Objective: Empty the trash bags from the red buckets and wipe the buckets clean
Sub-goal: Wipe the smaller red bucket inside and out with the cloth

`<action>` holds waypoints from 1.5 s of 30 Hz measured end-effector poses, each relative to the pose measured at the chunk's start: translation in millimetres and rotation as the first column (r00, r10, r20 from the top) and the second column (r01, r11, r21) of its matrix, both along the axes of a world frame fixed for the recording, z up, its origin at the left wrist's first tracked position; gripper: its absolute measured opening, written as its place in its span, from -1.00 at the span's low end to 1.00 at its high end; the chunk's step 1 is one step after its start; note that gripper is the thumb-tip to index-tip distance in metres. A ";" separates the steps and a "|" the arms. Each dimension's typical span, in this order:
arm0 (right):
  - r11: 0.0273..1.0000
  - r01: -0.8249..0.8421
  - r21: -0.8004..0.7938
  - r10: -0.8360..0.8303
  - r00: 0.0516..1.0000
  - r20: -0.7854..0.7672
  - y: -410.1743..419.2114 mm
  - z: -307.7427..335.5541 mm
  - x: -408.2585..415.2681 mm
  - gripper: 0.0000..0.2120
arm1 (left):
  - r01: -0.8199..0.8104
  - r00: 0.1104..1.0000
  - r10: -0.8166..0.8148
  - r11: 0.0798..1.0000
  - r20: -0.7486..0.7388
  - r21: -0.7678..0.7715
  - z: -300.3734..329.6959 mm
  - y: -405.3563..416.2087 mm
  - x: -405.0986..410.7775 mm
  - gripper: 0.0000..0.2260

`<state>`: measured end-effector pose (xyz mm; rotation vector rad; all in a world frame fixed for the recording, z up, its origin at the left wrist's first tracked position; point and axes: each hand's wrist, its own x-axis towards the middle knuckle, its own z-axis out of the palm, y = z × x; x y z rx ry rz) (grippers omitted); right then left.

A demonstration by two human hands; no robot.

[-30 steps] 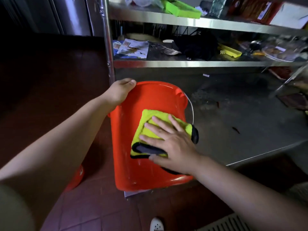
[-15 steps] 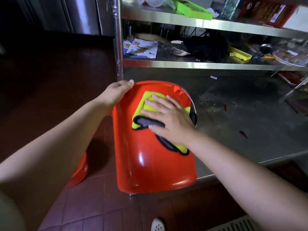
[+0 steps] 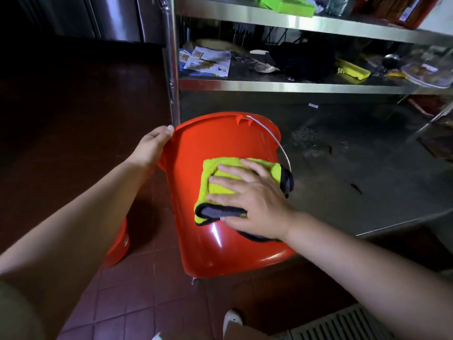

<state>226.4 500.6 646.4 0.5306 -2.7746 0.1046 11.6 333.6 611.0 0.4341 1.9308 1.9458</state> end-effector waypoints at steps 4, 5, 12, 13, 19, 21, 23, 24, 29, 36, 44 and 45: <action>0.995 -0.087 -0.050 0.085 0.996 -0.033 -9.3 -22.0 42.9 -0.70 | 0.017 0.999 -0.022 0.994 -0.045 -0.110 6.0 -2.5 -6.1 -0.77; 0.994 -0.096 -0.053 0.094 0.995 -0.042 -10.8 -24.8 47.6 -0.71 | -0.007 0.998 0.000 0.994 -0.057 -0.114 10.6 3.0 -7.1 -0.80; 0.989 -0.121 0.079 0.121 0.993 0.010 -10.1 -20.2 40.3 -0.68 | 0.148 0.968 -0.197 0.948 -0.155 -0.281 55.2 65.5 -2.6 -0.65; 0.987 -0.131 0.089 0.131 0.991 0.010 -8.4 -20.1 39.0 -0.67 | 0.138 0.971 -0.189 0.944 -0.149 -0.301 54.0 67.6 -4.2 -0.59; 0.994 -0.106 -0.012 0.104 0.989 -0.108 10.6 -11.9 8.1 -0.72 | 0.107 0.979 -0.146 0.963 -0.145 -0.248 44.1 63.5 -6.6 -0.62; 0.997 -0.073 -0.026 0.069 0.989 -0.128 23.9 -2.7 -13.7 -0.69 | 0.105 0.980 -0.140 0.967 -0.141 -0.231 44.4 60.5 -6.2 -0.64; 0.999 -0.048 -0.009 0.047 0.991 -0.125 38.5 9.1 -36.5 -0.67 | 0.090 0.984 -0.121 0.972 -0.132 -0.219 44.4 56.6 -5.9 -0.68; 1.000 -0.025 0.003 0.025 0.992 -0.123 45.6 15.0 -47.0 -0.66 | 0.080 0.985 -0.110 0.973 -0.130 -0.215 44.3 54.5 -5.4 -0.72; 0.998 0.054 -0.037 -0.056 0.998 -0.041 51.7 25.1 -77.1 -0.62 | 0.029 0.997 -0.041 0.984 -0.066 -0.174 35.6 44.4 -0.2 -0.74; 0.992 0.079 -0.097 -0.081 0.996 -0.020 11.9 8.9 -38.4 -0.67 | 0.033 0.998 -0.040 0.990 -0.046 -0.134 25.6 32.0 7.7 -0.64; 0.977 -0.152 -0.150 0.139 0.986 -0.094 1.8 -33.2 53.2 -0.67 | -0.022 0.994 0.002 0.983 -0.113 -0.181 24.3 30.0 12.3 -0.72; 0.974 -0.176 -0.140 0.163 0.982 -0.098 3.1 -35.7 57.1 -0.65 | -0.031 0.994 0.010 0.982 -0.111 -0.184 24.3 30.8 13.4 -0.73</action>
